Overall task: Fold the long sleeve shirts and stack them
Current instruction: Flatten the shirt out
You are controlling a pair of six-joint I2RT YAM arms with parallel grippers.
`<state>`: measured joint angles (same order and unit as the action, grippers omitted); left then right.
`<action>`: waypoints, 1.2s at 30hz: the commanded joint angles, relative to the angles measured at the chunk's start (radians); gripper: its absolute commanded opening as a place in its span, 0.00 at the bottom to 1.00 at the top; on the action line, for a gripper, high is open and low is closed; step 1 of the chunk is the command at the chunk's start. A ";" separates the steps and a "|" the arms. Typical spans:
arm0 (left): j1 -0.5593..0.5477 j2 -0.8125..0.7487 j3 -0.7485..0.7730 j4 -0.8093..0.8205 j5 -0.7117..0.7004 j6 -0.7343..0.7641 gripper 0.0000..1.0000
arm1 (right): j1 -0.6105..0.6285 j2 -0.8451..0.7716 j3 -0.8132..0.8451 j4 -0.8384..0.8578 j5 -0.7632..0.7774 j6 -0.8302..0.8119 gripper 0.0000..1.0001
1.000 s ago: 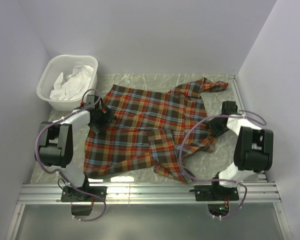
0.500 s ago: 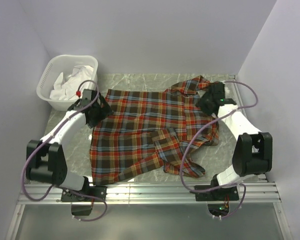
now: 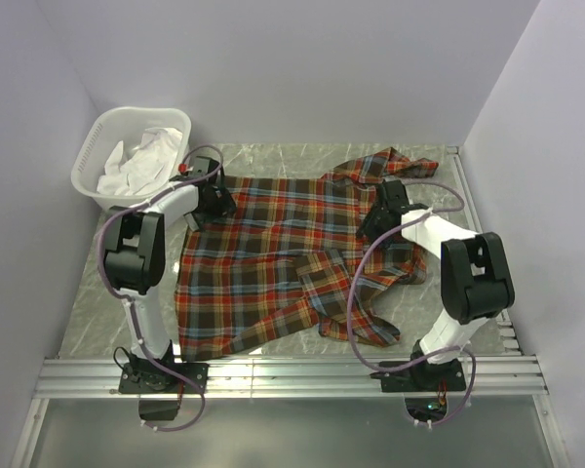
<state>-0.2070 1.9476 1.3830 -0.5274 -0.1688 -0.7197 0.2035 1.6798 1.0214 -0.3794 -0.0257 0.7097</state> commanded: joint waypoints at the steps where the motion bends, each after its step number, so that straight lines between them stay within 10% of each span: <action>1: -0.005 0.040 0.065 -0.014 -0.038 -0.012 0.97 | -0.088 0.037 -0.014 0.056 0.024 0.005 0.55; 20: 0.000 0.289 0.478 -0.114 0.005 0.006 0.99 | -0.265 0.313 0.479 -0.081 0.084 -0.094 0.59; 36: -0.124 -0.326 -0.188 -0.067 -0.008 -0.050 0.99 | -0.062 -0.303 -0.108 -0.076 0.078 0.030 0.73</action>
<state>-0.3092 1.6157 1.3243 -0.5938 -0.2054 -0.7395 0.1570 1.4307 0.9958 -0.4603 0.0383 0.6804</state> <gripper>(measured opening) 0.993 0.729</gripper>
